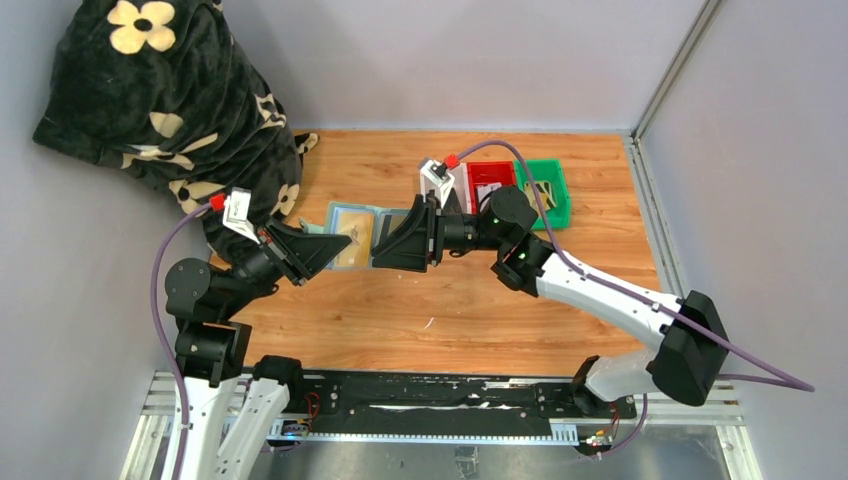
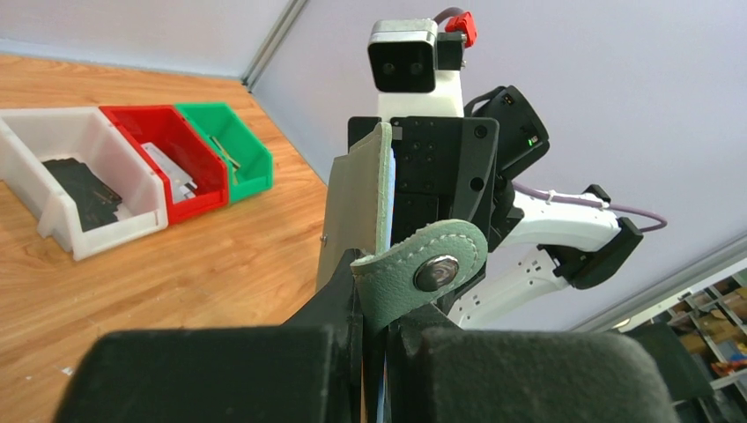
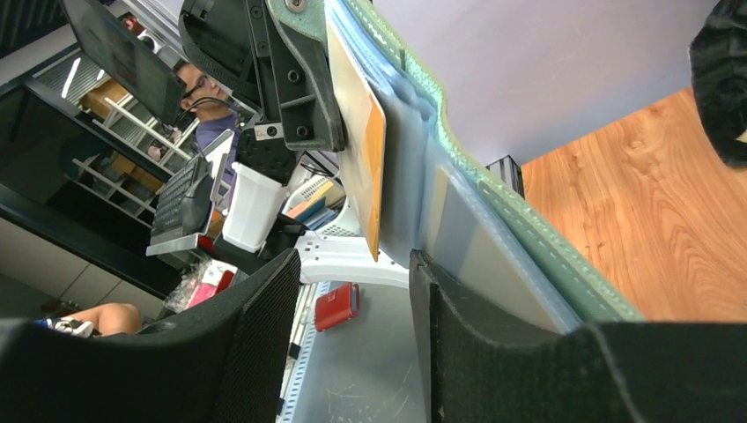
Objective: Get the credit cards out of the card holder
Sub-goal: Remove the credit card from the card holder.
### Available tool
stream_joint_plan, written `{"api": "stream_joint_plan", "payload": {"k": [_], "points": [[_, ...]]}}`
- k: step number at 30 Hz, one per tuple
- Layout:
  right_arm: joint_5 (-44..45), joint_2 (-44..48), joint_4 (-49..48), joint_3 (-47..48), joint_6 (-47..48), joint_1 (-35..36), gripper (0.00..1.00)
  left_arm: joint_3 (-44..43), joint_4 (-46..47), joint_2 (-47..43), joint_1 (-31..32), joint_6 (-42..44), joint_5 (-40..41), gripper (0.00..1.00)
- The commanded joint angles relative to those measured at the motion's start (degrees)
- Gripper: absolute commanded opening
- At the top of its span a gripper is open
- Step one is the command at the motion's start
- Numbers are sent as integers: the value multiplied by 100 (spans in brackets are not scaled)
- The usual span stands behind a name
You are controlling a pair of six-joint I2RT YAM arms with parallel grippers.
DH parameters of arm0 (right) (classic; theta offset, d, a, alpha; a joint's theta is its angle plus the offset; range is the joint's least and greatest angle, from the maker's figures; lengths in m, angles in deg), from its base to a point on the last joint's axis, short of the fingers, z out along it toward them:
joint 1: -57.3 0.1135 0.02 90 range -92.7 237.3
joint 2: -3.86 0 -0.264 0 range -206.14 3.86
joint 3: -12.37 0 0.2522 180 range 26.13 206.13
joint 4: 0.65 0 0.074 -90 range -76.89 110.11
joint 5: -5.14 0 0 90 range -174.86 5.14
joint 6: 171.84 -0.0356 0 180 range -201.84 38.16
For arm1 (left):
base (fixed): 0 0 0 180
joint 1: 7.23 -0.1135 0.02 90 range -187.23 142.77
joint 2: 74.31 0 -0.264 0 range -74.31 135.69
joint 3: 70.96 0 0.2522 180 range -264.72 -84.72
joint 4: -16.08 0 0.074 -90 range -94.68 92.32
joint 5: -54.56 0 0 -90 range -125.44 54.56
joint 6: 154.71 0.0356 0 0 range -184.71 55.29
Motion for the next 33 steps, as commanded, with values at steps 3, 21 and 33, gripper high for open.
{"api": "stream_joint_plan", "payload": {"k": [3, 21, 33], "points": [[130, -15, 69, 219, 138, 52, 53, -57, 320, -96, 16, -204, -131, 0], [28, -717, -2326, 296, -1323, 187, 32, 203, 322, -123, 16, -99, -92, 0], [576, -643, -1807, 186, -1098, 237, 10, 361, -3, -213, 16, 333, 137, 8]]}}
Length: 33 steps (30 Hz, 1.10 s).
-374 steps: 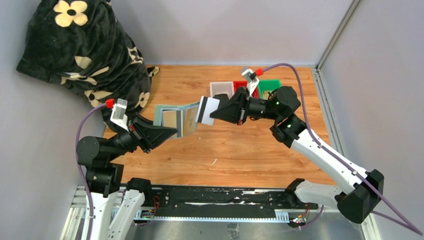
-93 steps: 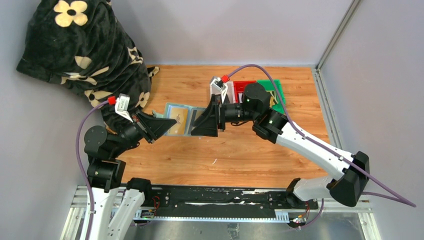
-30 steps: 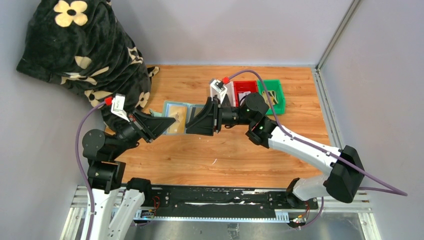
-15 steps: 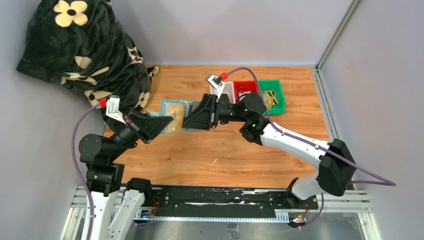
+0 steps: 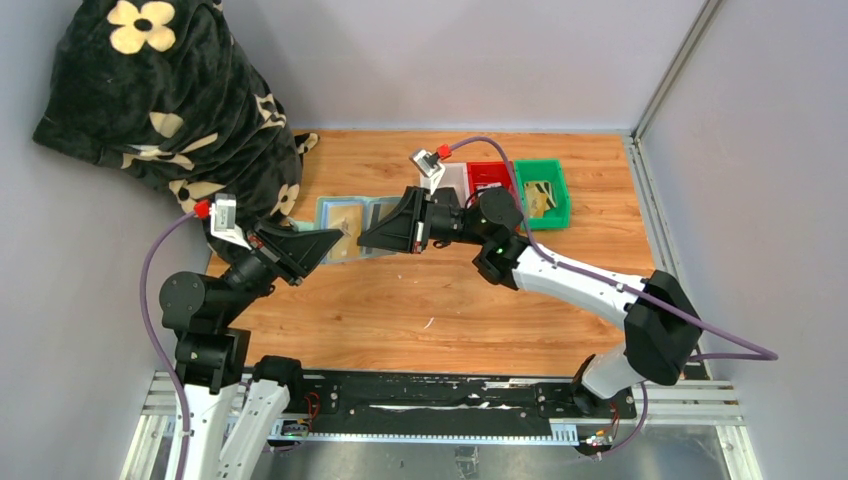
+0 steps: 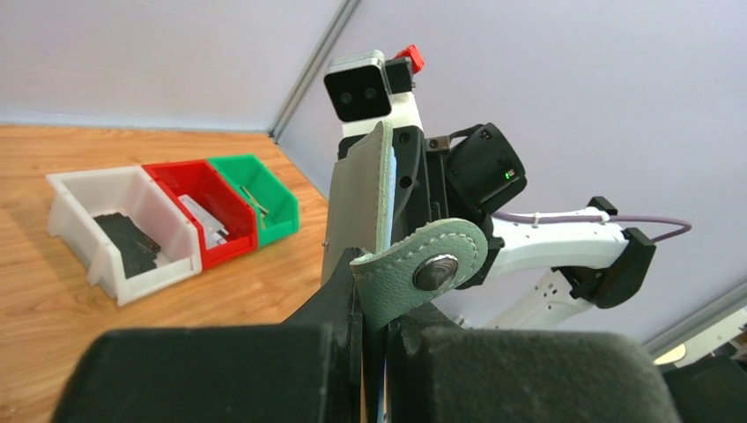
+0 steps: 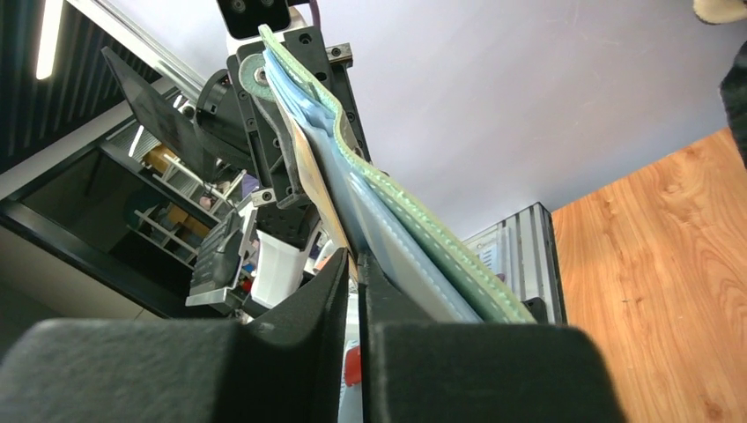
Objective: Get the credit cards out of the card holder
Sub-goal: Remove the credit card from the card holder.
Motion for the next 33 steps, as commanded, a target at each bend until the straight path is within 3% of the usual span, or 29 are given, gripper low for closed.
{"api": "stream_joint_plan", "payload": {"k": [1, 2, 7, 16, 26, 27, 29, 30, 33], "points": [[196, 148, -321, 4, -23, 190, 5, 222, -463, -1, 47, 213, -213, 8], [139, 164, -323, 3, -36, 187, 0, 223, -504, -6, 47, 262, -162, 8], [-17, 377, 110, -110, 146, 150, 0, 226, -749, -92, 47, 480, 295, 8], [126, 953, 1297, -513, 745, -26, 0, 44, -968, -106, 47, 575, 200, 5], [231, 1144, 1472, -639, 844, -42, 0, -6, -804, -67, 47, 346, 5, 9], [207, 1119, 1480, -621, 834, -37, 2, 4, -771, -75, 47, 307, -2, 9], [199, 1044, 1453, -569, 805, -6, 24, 47, -640, -93, 47, 152, -87, 8], [199, 1009, 1441, -551, 817, 18, 30, 77, -594, -95, 47, 80, -118, 8], [152, 882, 1475, -379, 926, 162, 39, 102, -516, -98, 46, -56, -137, 8]]}}
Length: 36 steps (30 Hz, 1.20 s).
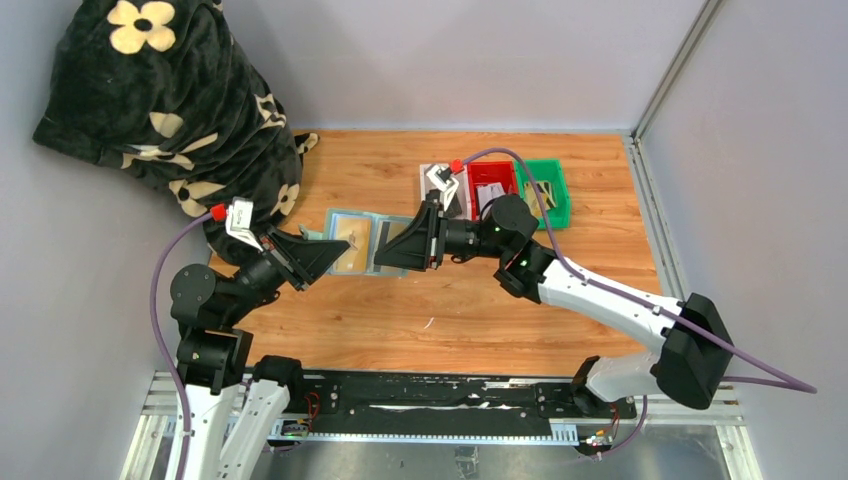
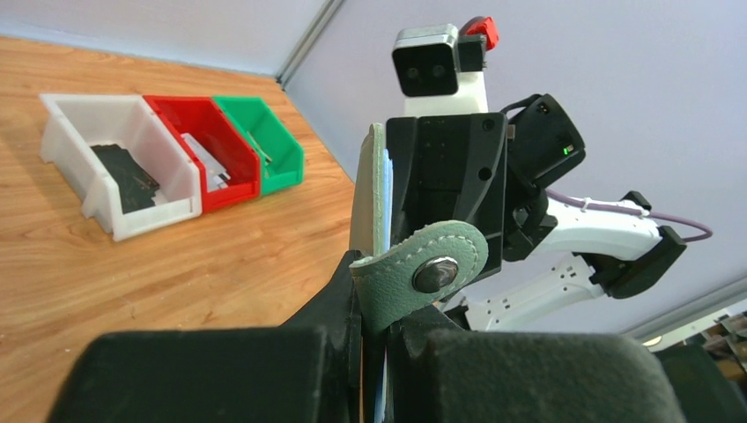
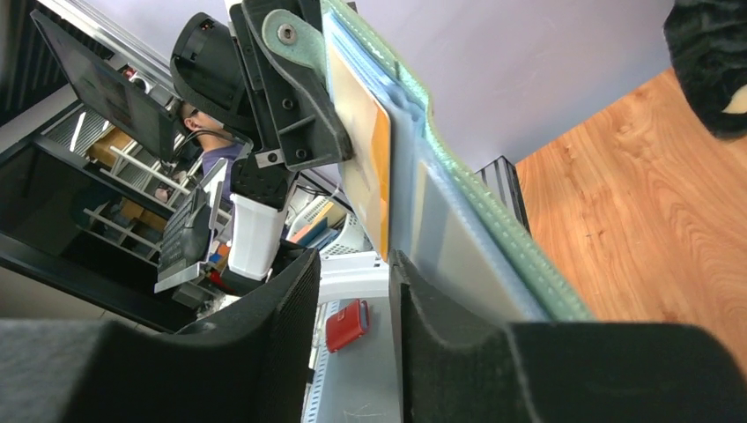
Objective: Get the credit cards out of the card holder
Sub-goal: Remove the credit card from the card holder.
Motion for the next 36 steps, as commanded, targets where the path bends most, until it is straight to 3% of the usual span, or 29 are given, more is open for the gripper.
{"api": "stream_joint_plan", "payload": {"k": [1, 10, 23, 31, 36], "points": [[-31, -168, 44, 248, 203, 182, 41, 21, 358, -21, 9, -303, -150, 8], [-77, -385, -118, 403, 129, 217, 46, 76, 630, -21, 9, -703, -292, 9], [-307, -624, -1460, 435, -504, 288, 47, 185, 724, 22, 10, -826, -309, 10], [-224, -1106, -3121, 493, -1480, 296, 46, 282, 793, 39, 10, -1013, -368, 14], [-162, -1197, -3446, 550, -1622, 314, 45, 466, 1015, 36, 10, -1210, -421, 17]]}}
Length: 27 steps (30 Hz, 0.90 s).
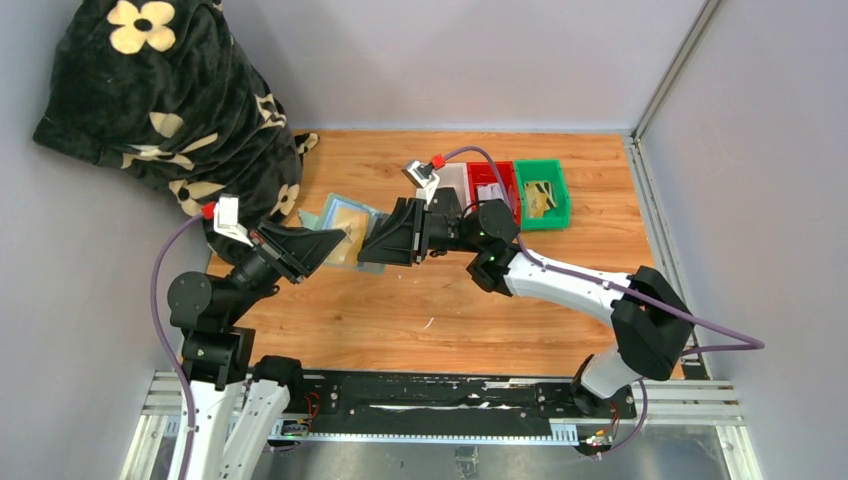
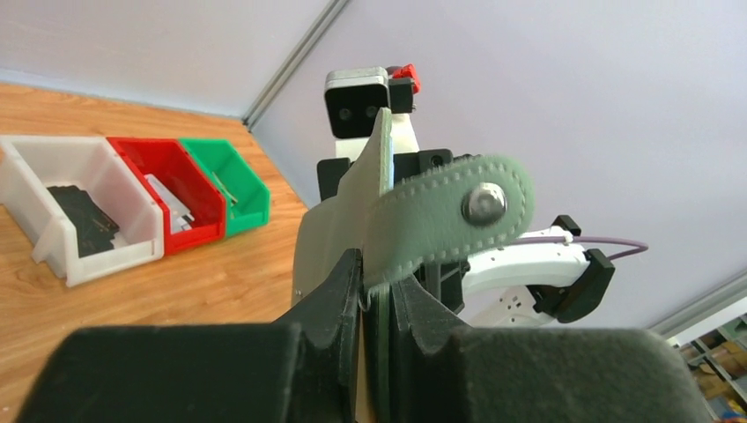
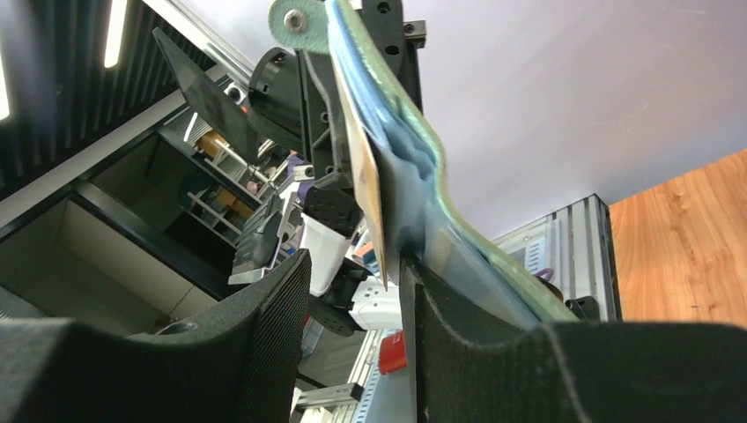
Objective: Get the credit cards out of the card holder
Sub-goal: Remove the credit card from the card holder.
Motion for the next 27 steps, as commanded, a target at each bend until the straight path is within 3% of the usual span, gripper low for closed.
{"api": "stream_joint_plan", "payload": {"k": [1, 6, 13, 20, 27], "points": [[197, 7, -1150, 241, -300, 161, 45, 259, -43, 40, 49, -351, -487, 17], [411, 78, -1214, 130, -144, 176, 40, 351, 149, 31, 49, -477, -431, 14], [442, 57, -1032, 138, -74, 195, 19, 204, 117, 58, 49, -430, -420, 13], [307, 226, -1069, -88, -92, 190, 14, 4, 10, 58, 49, -298, -266, 13], [308, 372, -1081, -268, -93, 181, 0, -204, -137, 140, 49, -206, -164, 11]]}}
